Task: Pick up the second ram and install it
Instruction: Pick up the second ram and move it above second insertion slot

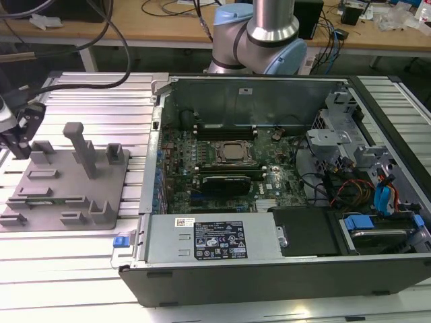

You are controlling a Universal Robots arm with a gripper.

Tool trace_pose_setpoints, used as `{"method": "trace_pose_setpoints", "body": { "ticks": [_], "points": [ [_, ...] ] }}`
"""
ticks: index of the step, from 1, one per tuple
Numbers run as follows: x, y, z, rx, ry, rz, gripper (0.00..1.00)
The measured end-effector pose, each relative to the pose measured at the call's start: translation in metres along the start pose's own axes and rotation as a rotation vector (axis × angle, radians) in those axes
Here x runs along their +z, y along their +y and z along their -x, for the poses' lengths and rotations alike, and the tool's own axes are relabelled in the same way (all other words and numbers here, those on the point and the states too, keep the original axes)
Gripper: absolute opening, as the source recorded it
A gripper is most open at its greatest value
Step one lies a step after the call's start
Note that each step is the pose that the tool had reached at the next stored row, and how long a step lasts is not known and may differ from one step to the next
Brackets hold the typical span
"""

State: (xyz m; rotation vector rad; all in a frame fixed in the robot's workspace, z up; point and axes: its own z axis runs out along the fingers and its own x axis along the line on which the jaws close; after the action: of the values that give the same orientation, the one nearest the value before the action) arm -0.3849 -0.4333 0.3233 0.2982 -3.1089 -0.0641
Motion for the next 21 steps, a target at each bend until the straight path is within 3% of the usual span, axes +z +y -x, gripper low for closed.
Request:
{"method": "trace_pose_setpoints", "body": {
  "ticks": [3,6,7,10,12,21],
  "points": [
    [0.0004,0.0,0.0,-0.137,0.0059,-0.002,0.08],
    [0.0008,-0.0001,0.0,-0.238,0.0102,-0.0033,0.08],
    [0.0011,-0.0001,0.0001,-0.299,0.0127,-0.0041,0.08],
    [0.002,-0.0001,0.0001,-0.418,0.0179,-0.0059,0.08],
    [0.0033,-0.0002,0.0001,-0.534,0.0228,-0.0074,0.08],
    [0.0079,-0.0003,0.0001,-0.883,0.0376,-0.0122,0.08]
  ]
}}
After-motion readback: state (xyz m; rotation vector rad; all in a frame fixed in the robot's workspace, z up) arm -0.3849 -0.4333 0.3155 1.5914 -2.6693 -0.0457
